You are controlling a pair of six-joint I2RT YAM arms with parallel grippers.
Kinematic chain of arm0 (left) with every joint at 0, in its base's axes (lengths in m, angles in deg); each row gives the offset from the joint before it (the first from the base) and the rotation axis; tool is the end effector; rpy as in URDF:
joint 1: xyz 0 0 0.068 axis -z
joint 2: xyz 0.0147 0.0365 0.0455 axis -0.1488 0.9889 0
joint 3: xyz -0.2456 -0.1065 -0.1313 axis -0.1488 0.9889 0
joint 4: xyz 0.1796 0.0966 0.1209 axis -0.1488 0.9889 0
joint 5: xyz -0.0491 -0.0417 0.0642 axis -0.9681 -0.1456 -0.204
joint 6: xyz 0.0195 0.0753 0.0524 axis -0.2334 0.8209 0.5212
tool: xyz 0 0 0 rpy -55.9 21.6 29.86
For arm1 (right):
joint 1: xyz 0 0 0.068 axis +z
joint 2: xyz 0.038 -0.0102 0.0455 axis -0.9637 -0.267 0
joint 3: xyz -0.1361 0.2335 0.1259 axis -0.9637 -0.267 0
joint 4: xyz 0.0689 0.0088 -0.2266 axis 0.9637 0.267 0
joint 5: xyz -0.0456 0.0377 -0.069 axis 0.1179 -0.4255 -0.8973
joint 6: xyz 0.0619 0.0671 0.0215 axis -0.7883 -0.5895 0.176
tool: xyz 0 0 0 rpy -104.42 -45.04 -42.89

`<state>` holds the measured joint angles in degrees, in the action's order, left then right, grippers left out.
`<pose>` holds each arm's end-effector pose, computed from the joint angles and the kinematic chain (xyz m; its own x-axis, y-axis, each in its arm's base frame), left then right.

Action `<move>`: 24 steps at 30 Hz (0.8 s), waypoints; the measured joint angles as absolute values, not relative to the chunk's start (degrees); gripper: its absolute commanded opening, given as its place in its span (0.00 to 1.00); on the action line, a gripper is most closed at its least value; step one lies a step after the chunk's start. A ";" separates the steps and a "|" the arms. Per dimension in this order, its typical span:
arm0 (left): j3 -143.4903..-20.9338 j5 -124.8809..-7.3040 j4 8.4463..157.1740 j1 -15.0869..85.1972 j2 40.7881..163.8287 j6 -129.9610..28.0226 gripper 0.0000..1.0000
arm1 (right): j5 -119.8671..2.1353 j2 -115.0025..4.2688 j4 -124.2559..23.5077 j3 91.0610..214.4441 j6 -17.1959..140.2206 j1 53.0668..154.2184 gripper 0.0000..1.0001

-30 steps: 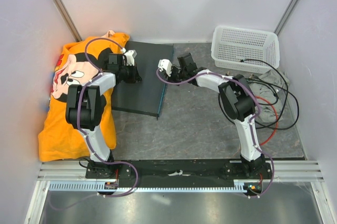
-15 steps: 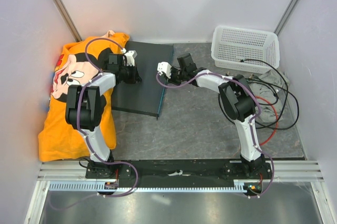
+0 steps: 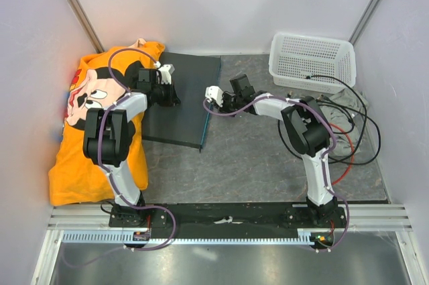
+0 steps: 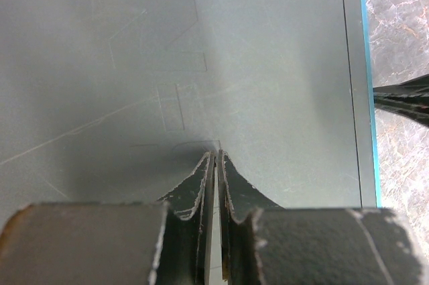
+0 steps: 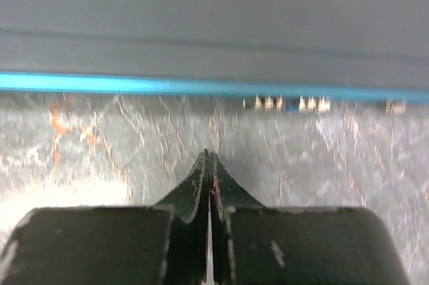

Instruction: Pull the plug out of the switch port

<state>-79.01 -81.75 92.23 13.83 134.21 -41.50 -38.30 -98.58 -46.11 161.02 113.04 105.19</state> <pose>0.4159 -0.0729 0.1936 -0.7252 0.0329 -0.6878 0.3397 0.8860 -0.3157 0.4040 0.2861 0.1516 0.0836 -0.6712 -0.7366 -0.9526 0.1632 -0.2568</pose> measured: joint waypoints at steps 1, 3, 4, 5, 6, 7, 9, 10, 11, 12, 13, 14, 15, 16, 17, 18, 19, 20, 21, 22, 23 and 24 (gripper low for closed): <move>-78.97 -81.75 92.25 13.83 134.17 -41.50 0.12 | -38.39 -98.16 -45.49 160.73 112.95 104.95 0.01; -78.90 -81.73 92.25 13.86 134.10 -41.48 0.12 | -38.39 -97.64 -44.79 160.16 112.90 104.65 0.00; -78.84 -81.73 92.25 13.88 134.08 -41.50 0.12 | -38.34 -97.44 -44.64 159.88 112.90 104.51 0.00; -78.84 -81.73 92.25 13.88 134.08 -41.48 0.12 | -38.34 -97.20 -44.40 159.66 112.90 104.27 0.15; -78.84 -81.73 92.25 13.90 134.08 -41.48 0.12 | -38.32 -97.09 -44.18 159.60 112.90 104.19 0.24; -78.84 -81.73 92.25 13.90 134.08 -41.50 0.13 | -38.15 -97.05 -43.94 159.60 112.69 104.01 0.36; -78.84 -81.75 92.25 13.90 134.08 -41.48 0.12 | -37.91 -97.05 -43.90 159.68 111.64 103.90 0.44; -78.84 -81.75 92.25 13.90 134.08 -41.50 0.13 | -37.86 -97.05 -44.01 159.90 111.09 103.79 0.48; -78.84 -81.78 92.27 13.90 134.08 -41.50 0.13 | -37.86 -97.05 -43.99 160.05 109.93 103.75 0.48; -78.84 -81.75 92.29 13.90 134.08 -41.50 0.12 | -37.91 -97.05 -43.99 160.21 108.84 103.75 0.49; -78.84 -81.78 92.31 13.90 134.08 -41.48 0.12 | -37.97 -97.15 -43.99 160.71 106.54 103.64 0.50; -78.88 -81.78 92.47 13.90 134.08 -41.48 0.12 | -37.86 -97.48 -44.03 161.54 104.31 103.51 0.50; -78.97 -81.84 92.73 13.90 134.08 -41.48 0.13 | -37.71 -98.01 -44.14 162.72 101.93 103.33 0.50; -79.12 -81.93 93.14 13.90 134.08 -41.24 0.13 | -37.60 -98.66 -44.73 163.97 99.55 103.14 0.51; -79.47 -81.97 93.89 13.88 134.08 -40.93 0.13 | -37.47 -99.14 -45.78 164.82 97.15 102.83 0.52; -79.78 -81.99 94.74 13.88 134.08 -40.47 0.13 | -37.19 -99.30 -47.05 164.91 94.94 102.39 0.52; -80.13 -82.02 95.70 13.90 134.08 -39.97 0.13 | -36.81 -99.32 -47.77 164.69 93.60 102.02 0.53; -80.70 -82.04 97.01 13.90 134.10 -39.40 0.13 | -36.27 -99.32 -49.19 164.23 92.38 101.72 0.53; -81.11 -81.97 97.97 13.90 134.10 -38.92 0.13 | -35.77 -99.32 -50.63 163.70 91.29 101.37 0.53; -81.61 -81.93 99.18 13.88 134.10 -38.48 0.13 | -35.31 -99.38 -51.53 163.29 90.37 101.10 0.53; -82.05 -81.93 100.07 13.88 134.14 -38.24 0.13 | -35.00 -99.58 -52.25 163.14 89.50 100.89 0.52; -82.68 -81.91 101.03 13.88 134.23 -38.07 0.13 | -34.67 -99.97 -53.08 163.18 88.82 100.75 0.51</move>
<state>-82.68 -81.91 101.03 13.88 134.23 -38.07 -34.67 -99.97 -53.08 163.18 88.82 100.75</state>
